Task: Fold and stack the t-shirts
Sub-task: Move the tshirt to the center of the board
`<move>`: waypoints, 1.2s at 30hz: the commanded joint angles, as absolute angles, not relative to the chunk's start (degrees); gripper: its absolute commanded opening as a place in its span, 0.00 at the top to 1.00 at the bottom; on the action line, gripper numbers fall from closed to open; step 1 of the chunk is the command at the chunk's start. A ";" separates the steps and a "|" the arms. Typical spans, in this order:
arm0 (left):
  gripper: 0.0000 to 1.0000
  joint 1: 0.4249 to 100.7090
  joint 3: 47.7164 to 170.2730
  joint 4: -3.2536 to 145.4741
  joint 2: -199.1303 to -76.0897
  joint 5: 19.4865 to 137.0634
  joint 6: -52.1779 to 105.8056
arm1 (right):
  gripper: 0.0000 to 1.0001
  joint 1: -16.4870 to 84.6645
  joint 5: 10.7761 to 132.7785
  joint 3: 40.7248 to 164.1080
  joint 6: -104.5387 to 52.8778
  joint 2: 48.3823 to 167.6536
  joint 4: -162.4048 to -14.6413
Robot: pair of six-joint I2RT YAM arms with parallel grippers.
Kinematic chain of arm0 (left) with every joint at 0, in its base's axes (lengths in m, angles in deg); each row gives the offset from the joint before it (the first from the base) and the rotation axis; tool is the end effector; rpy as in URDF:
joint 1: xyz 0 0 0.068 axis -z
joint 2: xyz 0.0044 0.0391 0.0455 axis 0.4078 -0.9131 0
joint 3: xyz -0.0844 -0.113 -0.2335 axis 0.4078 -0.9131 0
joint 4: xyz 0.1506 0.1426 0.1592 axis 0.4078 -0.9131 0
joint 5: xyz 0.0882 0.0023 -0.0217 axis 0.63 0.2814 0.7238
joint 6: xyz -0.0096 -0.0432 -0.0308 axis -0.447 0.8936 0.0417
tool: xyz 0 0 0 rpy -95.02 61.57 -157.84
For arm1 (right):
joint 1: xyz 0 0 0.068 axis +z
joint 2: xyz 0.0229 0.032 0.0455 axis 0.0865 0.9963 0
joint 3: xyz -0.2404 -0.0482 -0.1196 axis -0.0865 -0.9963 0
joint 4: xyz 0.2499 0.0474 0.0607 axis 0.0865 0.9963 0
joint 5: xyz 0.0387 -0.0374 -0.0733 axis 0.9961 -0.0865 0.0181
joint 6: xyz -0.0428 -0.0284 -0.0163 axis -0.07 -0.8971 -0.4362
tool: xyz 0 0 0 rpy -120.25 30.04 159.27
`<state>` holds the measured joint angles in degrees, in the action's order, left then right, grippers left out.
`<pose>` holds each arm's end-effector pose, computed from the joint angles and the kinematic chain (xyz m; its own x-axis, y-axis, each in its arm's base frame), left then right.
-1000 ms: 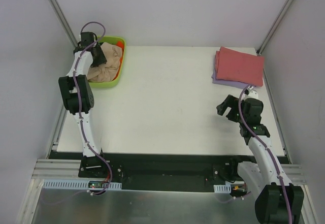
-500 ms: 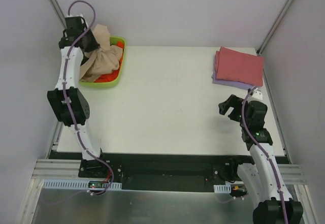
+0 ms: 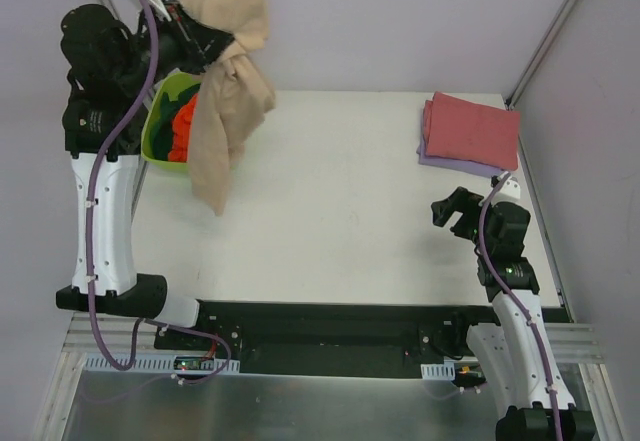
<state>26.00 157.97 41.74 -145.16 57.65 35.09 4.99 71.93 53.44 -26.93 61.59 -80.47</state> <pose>0.2456 -0.0254 0.5940 0.0071 -0.2978 -0.9546 0.5379 0.8059 -0.2474 0.1586 0.0049 0.2576 -0.2979 0.0985 -0.9495 -0.1012 0.9858 0.1341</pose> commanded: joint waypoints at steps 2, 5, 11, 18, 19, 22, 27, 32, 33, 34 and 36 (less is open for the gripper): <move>1.00 35.22 158.47 47.99 -144.03 48.49 39.03 | 0.04 4.87 73.10 53.41 -26.93 60.42 -81.21; 1.00 41.10 158.82 50.98 -144.38 49.61 41.25 | 0.04 4.87 73.01 52.97 -26.58 60.25 -81.73; 1.00 52.98 155.49 53.27 -144.91 61.82 44.74 | 0.04 4.87 71.44 53.06 -26.23 59.99 -80.60; 1.00 54.83 139.58 53.45 -145.69 89.31 46.79 | 0.04 4.87 72.65 53.50 -26.23 60.94 -79.89; 1.00 54.31 139.22 52.75 -147.09 91.44 47.05 | 0.04 4.87 73.27 53.85 -26.40 61.56 -79.80; 0.67 50.54 139.39 49.77 -153.24 93.21 48.45 | 0.04 4.96 74.68 55.08 -26.93 64.20 -78.14; 0.01 45.34 143.25 42.57 -159.06 95.67 47.85 | 0.04 4.87 80.55 57.01 -28.68 67.36 -77.25; 0.01 44.90 133.10 39.74 -150.91 106.99 44.86 | 0.04 19.93 72.35 61.75 -34.73 72.54 -72.52; 0.01 44.90 129.24 39.65 -148.19 108.32 44.94 | 0.04 24.17 69.53 62.89 -35.54 74.03 -71.55; 0.01 44.72 125.89 39.74 -144.77 109.03 44.77 | 0.04 27.60 67.76 63.86 -35.89 75.61 -71.37; 0.01 44.46 117.73 39.74 -140.01 109.39 45.90 | 0.04 34.55 67.74 65.45 -35.81 79.65 -73.29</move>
<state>44.34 127.78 41.08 -152.13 102.72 46.46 24.19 72.45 60.37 -32.18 74.62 -73.35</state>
